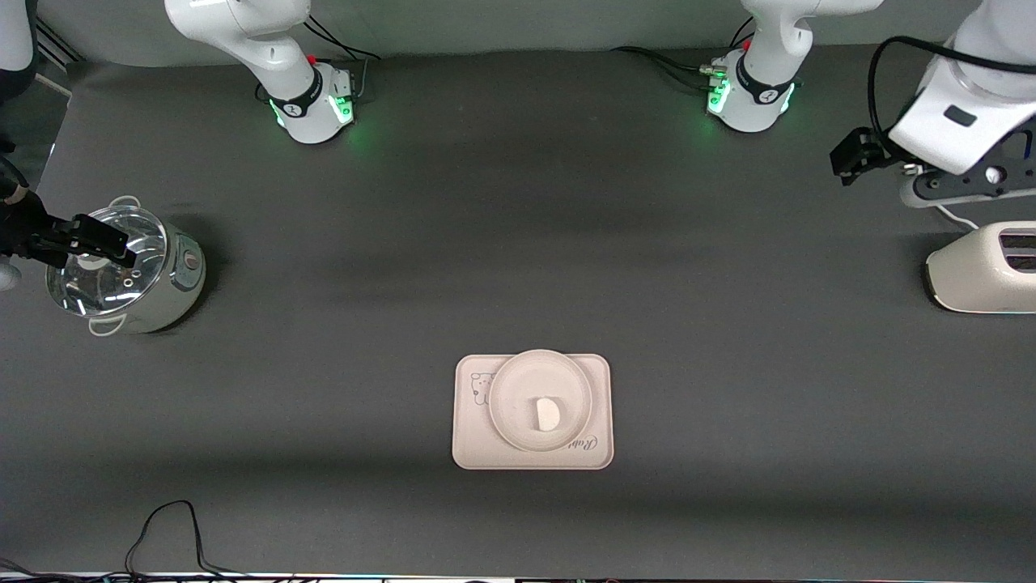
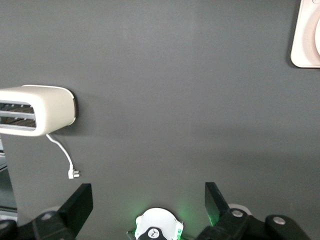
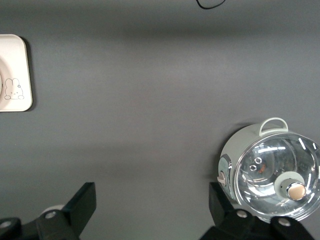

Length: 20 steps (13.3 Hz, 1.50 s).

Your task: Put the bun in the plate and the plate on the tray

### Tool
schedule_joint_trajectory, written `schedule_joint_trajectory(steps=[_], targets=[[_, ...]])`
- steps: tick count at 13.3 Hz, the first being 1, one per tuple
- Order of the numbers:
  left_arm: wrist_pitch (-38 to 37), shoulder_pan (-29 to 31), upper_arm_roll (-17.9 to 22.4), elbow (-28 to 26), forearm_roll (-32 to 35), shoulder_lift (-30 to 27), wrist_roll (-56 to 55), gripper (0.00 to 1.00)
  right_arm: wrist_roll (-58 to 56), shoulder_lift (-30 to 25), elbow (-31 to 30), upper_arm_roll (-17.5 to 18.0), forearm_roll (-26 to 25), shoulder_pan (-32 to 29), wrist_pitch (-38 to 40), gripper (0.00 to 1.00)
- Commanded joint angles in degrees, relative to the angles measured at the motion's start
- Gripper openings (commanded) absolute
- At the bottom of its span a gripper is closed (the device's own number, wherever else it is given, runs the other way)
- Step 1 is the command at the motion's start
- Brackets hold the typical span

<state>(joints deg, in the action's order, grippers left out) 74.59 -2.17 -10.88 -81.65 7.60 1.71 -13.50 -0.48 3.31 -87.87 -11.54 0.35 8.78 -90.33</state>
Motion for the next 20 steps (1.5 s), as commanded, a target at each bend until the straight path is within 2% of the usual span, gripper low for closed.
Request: schedule_joint_trajectory(steps=[1, 4, 8, 13, 20], targets=[[0.99, 5.23, 0.07, 1.41, -3.02, 1.19, 4.88, 1.00, -0.84, -1.20, -0.90, -0.24, -0.97, 0.45, 1.04, 1.00], [0.99, 10.16, 0.25, 1.24, -3.73, 0.58, 12.44, 1.00, -0.84, -1.20, -0.90, -0.15, -1.06, 0.45, 1.04, 1.00], [5.20, 10.17, 0.25, -5.08, -4.26, -2.13, 12.36, 1.00, -0.84, -1.11, -0.90, -0.15, -1.06, 0.45, 1.04, 1.00], [10.30, 10.52, 0.69, -9.74, -5.67, -4.69, 12.45, 1.00, -0.75, -1.11, -0.99, -0.07, -1.14, 0.54, 1.04, 1.00], [10.31, 11.05, 1.30, -10.19, -6.10, -5.23, 12.54, 1.00, -0.75, -1.03, -0.99, -0.07, -1.14, 0.54, 0.95, 1.00]])
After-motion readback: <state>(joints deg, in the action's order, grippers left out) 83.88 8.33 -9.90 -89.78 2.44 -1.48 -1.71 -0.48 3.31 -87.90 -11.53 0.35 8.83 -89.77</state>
